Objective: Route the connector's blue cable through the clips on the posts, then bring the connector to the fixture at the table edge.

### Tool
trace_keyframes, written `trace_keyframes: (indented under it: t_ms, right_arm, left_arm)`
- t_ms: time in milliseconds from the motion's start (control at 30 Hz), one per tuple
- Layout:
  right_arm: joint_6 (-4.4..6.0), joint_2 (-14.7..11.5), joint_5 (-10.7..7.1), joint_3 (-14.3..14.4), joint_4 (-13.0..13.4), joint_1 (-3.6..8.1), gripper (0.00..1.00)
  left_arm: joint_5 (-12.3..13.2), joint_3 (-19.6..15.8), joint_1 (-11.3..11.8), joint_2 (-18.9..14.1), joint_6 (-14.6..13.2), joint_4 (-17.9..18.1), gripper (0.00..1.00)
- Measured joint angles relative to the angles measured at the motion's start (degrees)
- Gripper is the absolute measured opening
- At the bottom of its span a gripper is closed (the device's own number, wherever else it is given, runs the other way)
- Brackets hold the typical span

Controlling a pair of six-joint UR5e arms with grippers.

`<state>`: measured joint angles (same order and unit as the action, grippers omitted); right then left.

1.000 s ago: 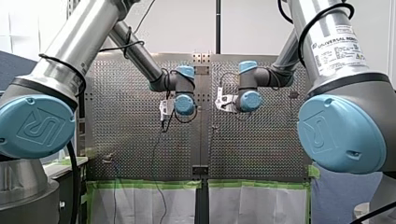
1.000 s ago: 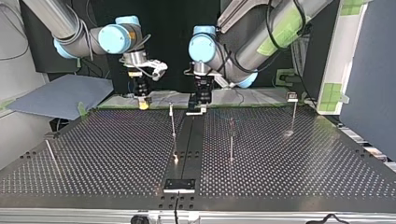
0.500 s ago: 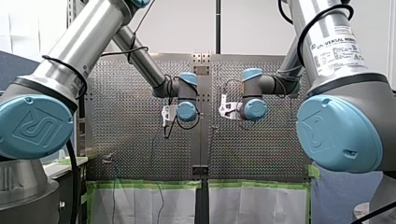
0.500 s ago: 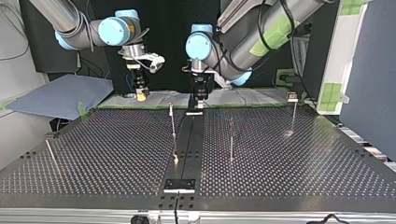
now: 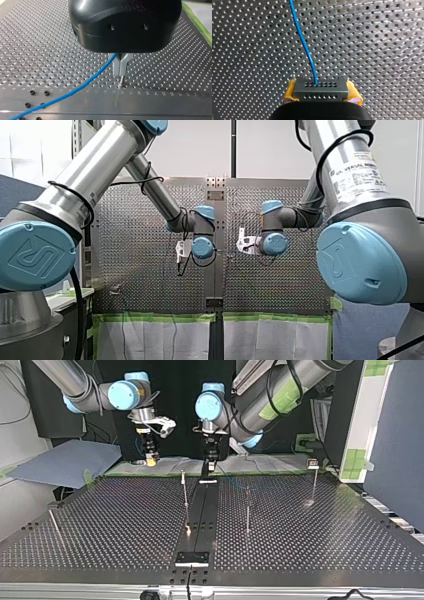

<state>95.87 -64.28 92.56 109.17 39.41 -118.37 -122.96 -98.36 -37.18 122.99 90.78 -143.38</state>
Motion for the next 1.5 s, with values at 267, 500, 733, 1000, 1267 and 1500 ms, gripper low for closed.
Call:
trace_keyframes:
  t_ms: [267,500,733,1000,1267,1500]
  right_arm:
    - [-0.1,3.5,-0.25,0.0,2.3,0.09,0.02]
    - [-0.23,6.3,-0.51,0.0,3.5,0.26,0.02]
    - [-1.22,8.2,-0.9,0.0,4.6,0.9,0.02]
    - [-1.91,8.5,-3.72,0.0,6.5,2.12,0.02]
    - [-1.94,8.6,-5.96,-0.1,7.8,3.75,0.02]
    - [-1.8,8.7,-7.84,-0.5,8.6,5.23,0.02]
  left_arm:
    - [-0.1,-0.5,-0.9,0.9,0.0,0.9,0.02]
    - [-0.2,-0.5,-1.3,3.3,0.3,2.5,0.02]
    - [-0.2,-0.5,-1.3,3.7,0.3,3.0,0.02]
    - [0.0,-0.3,-1.3,4.2,0.2,3.6,0.02]
    - [0.0,1.0,-1.4,6.8,0.3,4.1,0.02]
    - [0.0,2.1,-1.4,7.1,0.2,4.2,0.02]
